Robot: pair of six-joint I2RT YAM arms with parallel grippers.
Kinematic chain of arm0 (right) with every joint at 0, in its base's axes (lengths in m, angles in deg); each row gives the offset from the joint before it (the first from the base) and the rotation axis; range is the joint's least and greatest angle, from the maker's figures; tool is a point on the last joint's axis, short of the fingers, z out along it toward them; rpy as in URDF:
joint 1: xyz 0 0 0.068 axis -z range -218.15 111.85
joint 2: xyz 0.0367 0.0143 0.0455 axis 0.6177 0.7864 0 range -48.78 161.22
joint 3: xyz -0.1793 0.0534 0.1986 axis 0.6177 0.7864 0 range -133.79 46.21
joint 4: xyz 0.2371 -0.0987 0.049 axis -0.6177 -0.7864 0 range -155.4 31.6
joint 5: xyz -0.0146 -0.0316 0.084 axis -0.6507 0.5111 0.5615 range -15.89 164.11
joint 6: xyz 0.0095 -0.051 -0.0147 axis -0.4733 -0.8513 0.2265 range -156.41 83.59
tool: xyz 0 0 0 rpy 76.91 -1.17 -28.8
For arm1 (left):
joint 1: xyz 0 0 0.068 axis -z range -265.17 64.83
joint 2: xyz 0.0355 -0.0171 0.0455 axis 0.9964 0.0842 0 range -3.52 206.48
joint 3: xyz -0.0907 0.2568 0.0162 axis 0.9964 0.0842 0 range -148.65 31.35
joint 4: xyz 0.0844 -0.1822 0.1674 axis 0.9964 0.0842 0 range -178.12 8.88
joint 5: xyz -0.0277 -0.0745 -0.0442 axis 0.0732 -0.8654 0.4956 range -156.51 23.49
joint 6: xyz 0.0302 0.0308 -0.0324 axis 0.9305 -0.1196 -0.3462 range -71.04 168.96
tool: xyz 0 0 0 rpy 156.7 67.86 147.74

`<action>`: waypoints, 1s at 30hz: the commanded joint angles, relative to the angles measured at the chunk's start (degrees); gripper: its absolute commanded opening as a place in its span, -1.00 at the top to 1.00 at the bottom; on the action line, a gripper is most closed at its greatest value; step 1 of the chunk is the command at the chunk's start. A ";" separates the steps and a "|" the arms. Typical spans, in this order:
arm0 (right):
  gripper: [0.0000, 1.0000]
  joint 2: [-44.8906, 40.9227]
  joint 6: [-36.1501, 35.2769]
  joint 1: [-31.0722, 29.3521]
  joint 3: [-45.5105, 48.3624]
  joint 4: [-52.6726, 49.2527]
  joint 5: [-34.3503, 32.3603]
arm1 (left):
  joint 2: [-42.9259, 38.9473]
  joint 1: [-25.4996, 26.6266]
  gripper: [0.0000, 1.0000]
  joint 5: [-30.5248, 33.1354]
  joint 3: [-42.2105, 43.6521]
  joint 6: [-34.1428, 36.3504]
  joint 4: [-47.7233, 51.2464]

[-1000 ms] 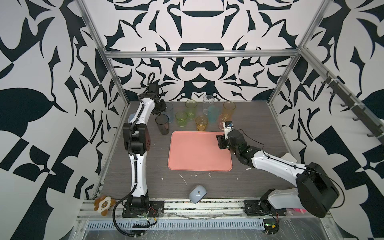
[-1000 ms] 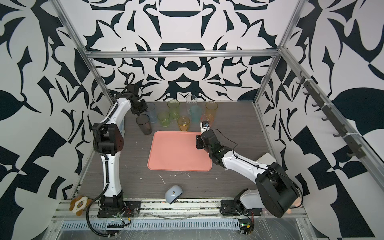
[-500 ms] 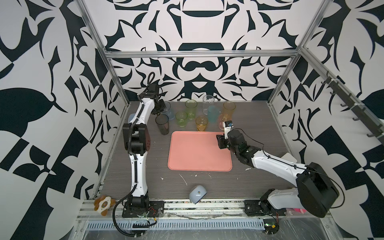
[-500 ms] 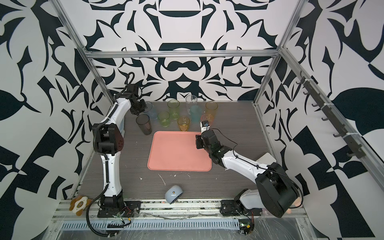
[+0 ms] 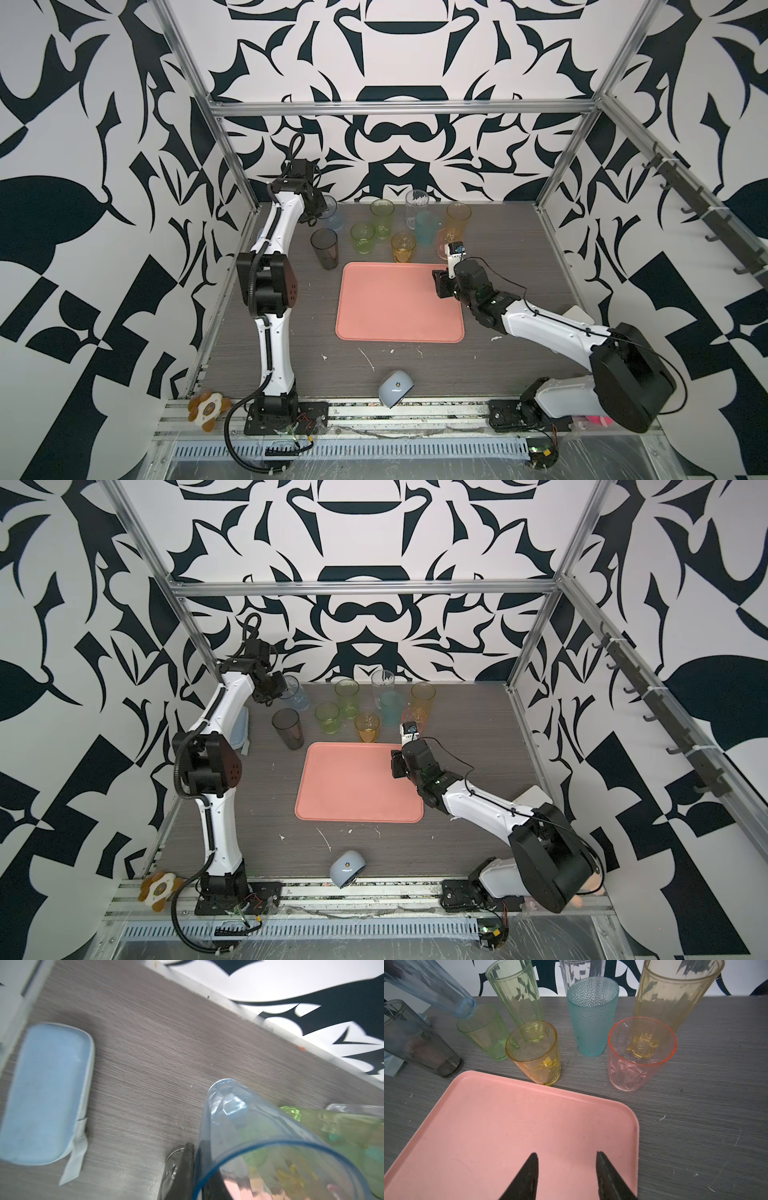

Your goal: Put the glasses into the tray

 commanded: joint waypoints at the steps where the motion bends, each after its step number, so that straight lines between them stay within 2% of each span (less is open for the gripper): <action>1: 0.04 -0.54 0.03 0.18 -2.14 0.69 -0.51 | -4.95 -0.07 0.99 1.23 -3.14 0.65 3.94; 12: 0.04 -0.59 0.00 0.20 -2.23 0.53 -0.81 | -14.60 2.58 1.00 2.67 -1.75 1.05 9.15; 17: 0.04 -0.65 0.11 0.24 -2.47 0.36 -0.50 | -21.14 7.00 1.00 3.68 4.72 0.82 6.86; 30: 0.04 -1.27 0.10 0.24 -2.29 -0.12 -1.28 | -29.97 17.12 1.00 4.83 14.09 -2.03 7.94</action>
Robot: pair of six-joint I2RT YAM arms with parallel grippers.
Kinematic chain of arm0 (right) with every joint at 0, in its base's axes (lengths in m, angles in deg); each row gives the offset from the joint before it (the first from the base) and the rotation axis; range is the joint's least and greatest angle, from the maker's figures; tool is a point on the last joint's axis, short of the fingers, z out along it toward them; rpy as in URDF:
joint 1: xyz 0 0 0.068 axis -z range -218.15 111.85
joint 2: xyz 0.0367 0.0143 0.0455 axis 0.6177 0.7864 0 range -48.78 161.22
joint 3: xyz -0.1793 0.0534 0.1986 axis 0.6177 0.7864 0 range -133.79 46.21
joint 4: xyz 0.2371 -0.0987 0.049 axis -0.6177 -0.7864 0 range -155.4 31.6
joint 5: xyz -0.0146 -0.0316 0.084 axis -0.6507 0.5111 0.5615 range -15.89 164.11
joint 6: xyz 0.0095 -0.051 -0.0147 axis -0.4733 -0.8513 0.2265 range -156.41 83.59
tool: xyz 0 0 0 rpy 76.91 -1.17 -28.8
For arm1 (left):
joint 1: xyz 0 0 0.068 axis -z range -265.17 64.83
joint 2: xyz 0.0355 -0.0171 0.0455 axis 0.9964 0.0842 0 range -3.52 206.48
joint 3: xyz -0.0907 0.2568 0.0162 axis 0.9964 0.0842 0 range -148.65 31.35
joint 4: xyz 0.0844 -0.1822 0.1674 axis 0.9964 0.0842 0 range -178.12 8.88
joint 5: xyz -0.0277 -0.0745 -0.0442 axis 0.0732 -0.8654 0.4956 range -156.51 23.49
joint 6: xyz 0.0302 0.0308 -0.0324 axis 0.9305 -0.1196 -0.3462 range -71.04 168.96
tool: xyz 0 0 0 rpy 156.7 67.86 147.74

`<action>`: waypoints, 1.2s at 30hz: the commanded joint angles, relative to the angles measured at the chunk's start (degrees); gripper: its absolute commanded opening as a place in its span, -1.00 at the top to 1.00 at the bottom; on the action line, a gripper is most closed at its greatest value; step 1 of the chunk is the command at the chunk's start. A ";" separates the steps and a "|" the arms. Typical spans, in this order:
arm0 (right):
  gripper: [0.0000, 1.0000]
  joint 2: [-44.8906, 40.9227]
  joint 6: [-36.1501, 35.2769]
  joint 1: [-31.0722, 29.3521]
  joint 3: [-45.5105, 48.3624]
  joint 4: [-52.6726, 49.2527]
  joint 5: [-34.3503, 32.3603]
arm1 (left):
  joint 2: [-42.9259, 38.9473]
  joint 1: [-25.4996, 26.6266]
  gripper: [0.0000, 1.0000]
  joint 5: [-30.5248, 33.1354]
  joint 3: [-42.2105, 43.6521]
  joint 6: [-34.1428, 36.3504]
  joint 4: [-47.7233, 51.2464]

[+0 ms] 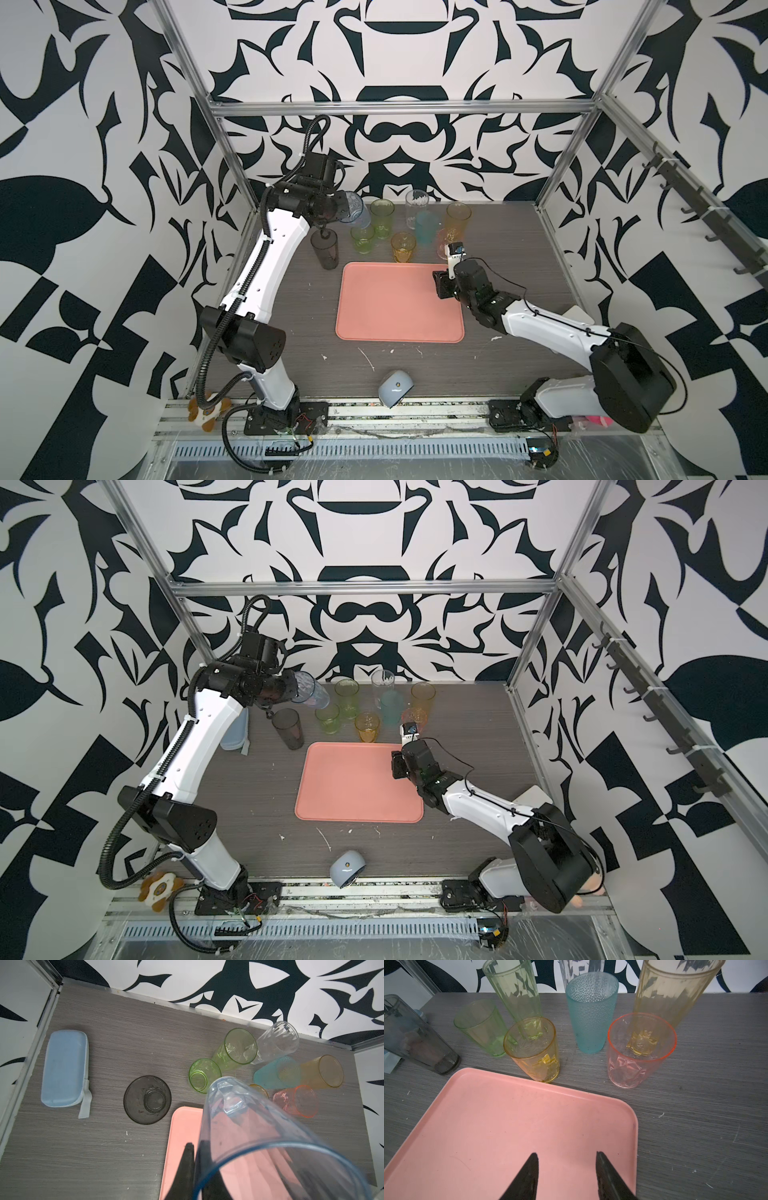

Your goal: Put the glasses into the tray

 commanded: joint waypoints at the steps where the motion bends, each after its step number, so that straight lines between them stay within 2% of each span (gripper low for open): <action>1: 0.04 -1.24 0.00 0.16 -2.27 0.74 -1.34 | -3.21 1.88 1.00 0.98 2.10 -2.09 1.51; 8: 0.04 -1.65 -0.15 0.18 -2.16 0.54 -1.64 | -4.94 5.42 1.00 2.37 6.31 -2.95 2.95; 21: 0.04 -1.16 -0.26 0.19 -2.30 0.42 -1.89 | -6.29 8.29 1.00 2.86 13.17 -3.97 4.49; 36: 0.04 -0.55 -0.52 0.18 -2.88 -0.15 -1.52 | 2.01 8.52 1.00 4.51 12.98 -3.48 8.27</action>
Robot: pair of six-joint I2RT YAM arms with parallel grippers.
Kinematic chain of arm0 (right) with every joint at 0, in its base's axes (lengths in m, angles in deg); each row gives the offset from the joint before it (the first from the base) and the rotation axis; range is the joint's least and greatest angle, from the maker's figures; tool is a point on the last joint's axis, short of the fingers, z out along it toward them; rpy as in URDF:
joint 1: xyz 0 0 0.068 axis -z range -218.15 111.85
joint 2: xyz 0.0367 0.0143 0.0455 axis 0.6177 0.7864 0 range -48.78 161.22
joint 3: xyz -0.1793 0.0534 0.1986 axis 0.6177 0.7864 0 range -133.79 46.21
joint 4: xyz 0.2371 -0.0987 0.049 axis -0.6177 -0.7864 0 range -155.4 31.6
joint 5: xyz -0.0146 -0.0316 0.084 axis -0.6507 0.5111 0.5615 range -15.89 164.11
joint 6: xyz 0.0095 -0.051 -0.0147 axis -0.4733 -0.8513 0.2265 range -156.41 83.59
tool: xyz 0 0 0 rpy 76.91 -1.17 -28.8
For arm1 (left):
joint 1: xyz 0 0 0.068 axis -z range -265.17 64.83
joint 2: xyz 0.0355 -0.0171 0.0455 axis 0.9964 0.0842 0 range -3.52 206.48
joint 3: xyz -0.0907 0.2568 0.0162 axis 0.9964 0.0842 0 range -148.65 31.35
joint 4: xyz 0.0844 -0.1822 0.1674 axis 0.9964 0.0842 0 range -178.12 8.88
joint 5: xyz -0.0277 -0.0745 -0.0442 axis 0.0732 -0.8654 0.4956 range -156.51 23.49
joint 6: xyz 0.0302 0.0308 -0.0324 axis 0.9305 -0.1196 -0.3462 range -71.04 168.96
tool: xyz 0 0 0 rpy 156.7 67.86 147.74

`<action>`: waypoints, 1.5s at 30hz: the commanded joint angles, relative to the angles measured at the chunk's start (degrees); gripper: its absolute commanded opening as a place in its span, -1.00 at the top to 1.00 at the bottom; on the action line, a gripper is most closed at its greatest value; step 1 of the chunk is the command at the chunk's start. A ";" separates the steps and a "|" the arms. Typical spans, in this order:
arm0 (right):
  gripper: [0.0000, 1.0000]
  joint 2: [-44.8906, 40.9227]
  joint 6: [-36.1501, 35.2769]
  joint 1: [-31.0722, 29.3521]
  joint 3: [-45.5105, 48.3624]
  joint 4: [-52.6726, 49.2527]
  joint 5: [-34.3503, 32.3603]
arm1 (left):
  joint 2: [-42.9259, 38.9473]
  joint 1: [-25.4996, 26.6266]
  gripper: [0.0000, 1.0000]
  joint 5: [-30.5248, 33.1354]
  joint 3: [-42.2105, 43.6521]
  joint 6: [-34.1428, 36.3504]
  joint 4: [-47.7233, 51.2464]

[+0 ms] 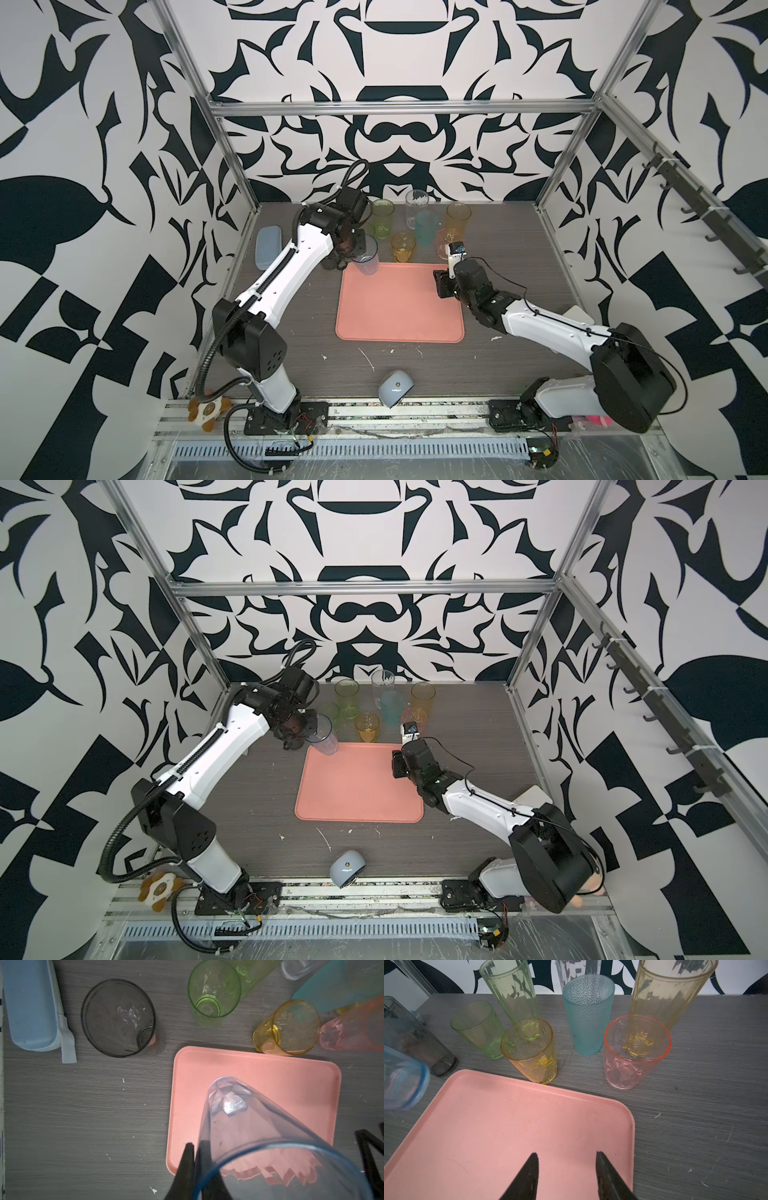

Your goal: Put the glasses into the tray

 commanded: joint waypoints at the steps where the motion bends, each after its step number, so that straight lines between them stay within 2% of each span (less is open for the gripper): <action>1: 0.04 -0.54 -0.52 0.24 -2.49 0.21 -0.67 | 3.10 0.02 1.00 1.27 -1.76 -0.04 3.85; 16: 0.04 -0.39 -0.88 0.16 -2.84 -0.55 -0.89 | 12.83 -3.24 1.00 0.26 -6.39 0.83 5.94; 45: 0.04 -0.90 -1.10 0.22 -3.15 -1.47 -1.44 | 18.22 -6.55 1.00 0.31 -7.90 -1.59 4.03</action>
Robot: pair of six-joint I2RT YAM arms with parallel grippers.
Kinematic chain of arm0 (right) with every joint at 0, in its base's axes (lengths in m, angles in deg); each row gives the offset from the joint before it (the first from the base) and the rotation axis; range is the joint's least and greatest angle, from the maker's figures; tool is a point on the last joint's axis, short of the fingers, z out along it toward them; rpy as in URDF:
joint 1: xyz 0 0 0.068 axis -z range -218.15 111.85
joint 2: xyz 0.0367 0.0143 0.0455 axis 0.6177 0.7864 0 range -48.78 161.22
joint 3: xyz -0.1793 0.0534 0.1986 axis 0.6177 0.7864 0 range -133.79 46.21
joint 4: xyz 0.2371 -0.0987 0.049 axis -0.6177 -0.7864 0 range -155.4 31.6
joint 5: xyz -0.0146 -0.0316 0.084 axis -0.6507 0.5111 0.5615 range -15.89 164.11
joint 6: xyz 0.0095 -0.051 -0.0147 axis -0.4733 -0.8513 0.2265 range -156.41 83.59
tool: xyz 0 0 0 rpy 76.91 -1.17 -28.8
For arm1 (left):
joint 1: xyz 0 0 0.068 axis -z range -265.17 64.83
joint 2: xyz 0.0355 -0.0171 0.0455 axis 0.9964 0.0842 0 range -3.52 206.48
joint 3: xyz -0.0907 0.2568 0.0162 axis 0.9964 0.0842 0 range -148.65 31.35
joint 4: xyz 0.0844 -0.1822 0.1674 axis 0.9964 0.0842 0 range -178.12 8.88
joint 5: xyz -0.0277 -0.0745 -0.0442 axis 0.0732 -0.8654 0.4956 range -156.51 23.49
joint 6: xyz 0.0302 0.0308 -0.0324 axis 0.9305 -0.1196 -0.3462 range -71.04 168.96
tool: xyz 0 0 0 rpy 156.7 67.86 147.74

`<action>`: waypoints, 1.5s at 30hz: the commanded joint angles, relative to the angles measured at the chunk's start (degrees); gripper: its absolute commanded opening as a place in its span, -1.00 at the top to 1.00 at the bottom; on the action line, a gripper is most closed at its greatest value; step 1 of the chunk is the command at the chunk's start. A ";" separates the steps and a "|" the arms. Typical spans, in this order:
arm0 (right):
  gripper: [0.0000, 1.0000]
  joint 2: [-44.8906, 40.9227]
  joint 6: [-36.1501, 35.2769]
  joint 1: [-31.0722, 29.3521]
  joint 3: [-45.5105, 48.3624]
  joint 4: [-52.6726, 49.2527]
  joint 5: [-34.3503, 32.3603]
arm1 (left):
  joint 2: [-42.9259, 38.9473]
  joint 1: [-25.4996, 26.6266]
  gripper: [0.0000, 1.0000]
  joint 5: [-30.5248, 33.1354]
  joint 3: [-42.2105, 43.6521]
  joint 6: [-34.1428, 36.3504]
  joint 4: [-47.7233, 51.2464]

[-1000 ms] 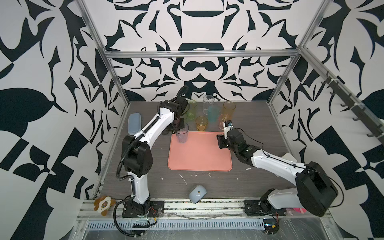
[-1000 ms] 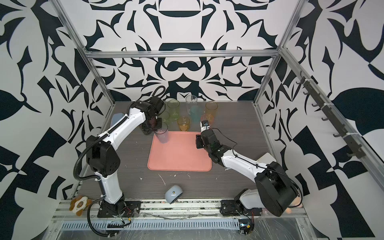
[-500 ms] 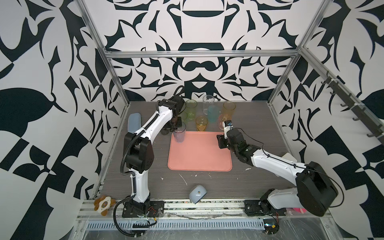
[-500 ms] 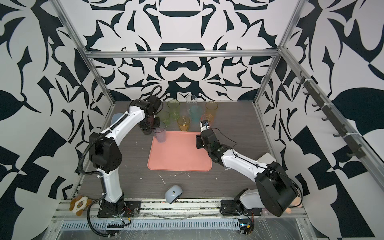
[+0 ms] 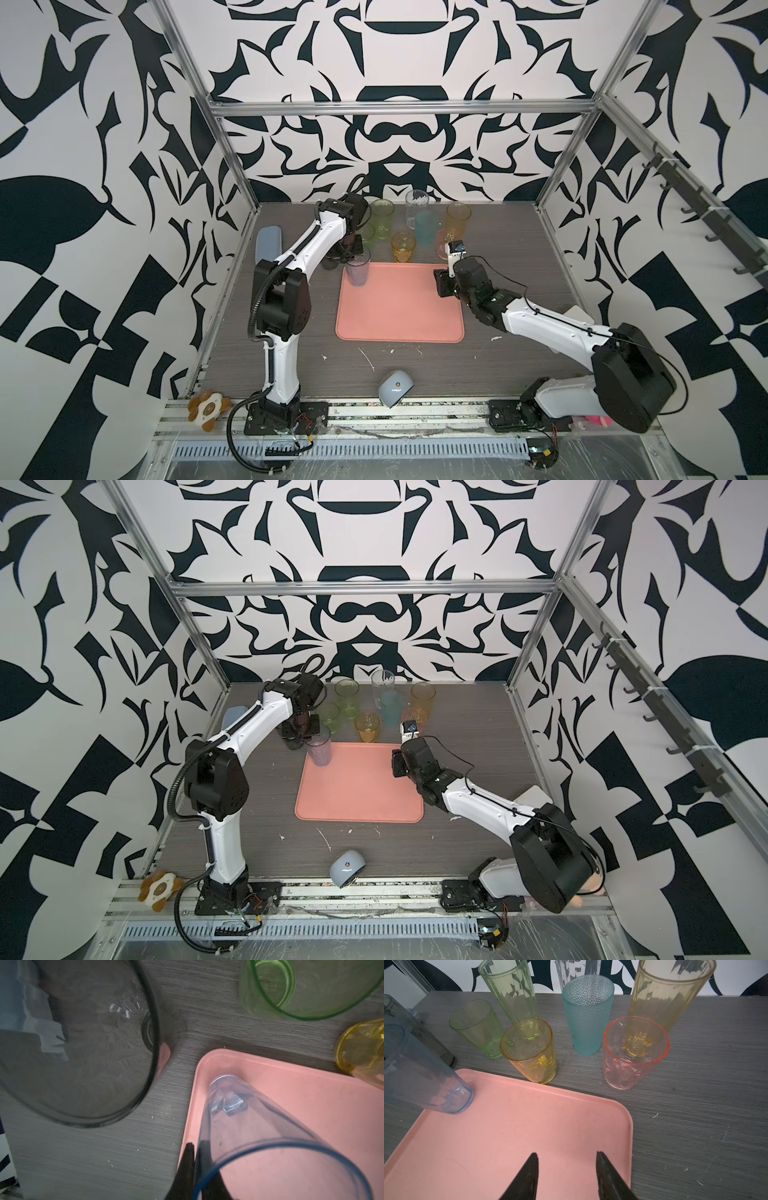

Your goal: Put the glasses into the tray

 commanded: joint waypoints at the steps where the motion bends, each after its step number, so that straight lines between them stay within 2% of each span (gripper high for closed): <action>1: 0.04 -0.90 -0.72 0.20 -1.86 0.74 -1.22 | 1.21 -0.62 1.00 0.22 -2.02 -1.07 1.49; 12: 0.04 -1.33 -0.71 0.18 -1.70 0.89 -1.11 | 2.66 -1.03 0.99 -0.33 -3.61 -1.40 1.63; 13: 0.04 -1.34 -0.72 0.21 -1.68 0.92 -1.09 | 2.66 -1.03 0.96 -0.37 -3.71 -1.42 1.70; 17: 0.04 -1.34 -0.71 0.23 -1.59 1.11 -1.13 | 2.33 -1.03 0.61 -0.89 -4.14 -1.33 2.21; 23: 0.04 -1.34 -0.87 0.18 -1.58 0.90 -1.22 | 0.00 -0.60 0.34 -1.04 -3.83 -1.64 2.32; 33: 0.03 -1.68 -1.07 0.21 -1.45 0.92 -1.22 | -3.08 -0.22 0.27 0.79 -6.08 -1.11 5.03; 45: 0.03 -2.61 -1.35 0.24 -0.78 1.06 -1.92 | -11.34 -0.41 0.16 2.00 -5.56 1.73 3.49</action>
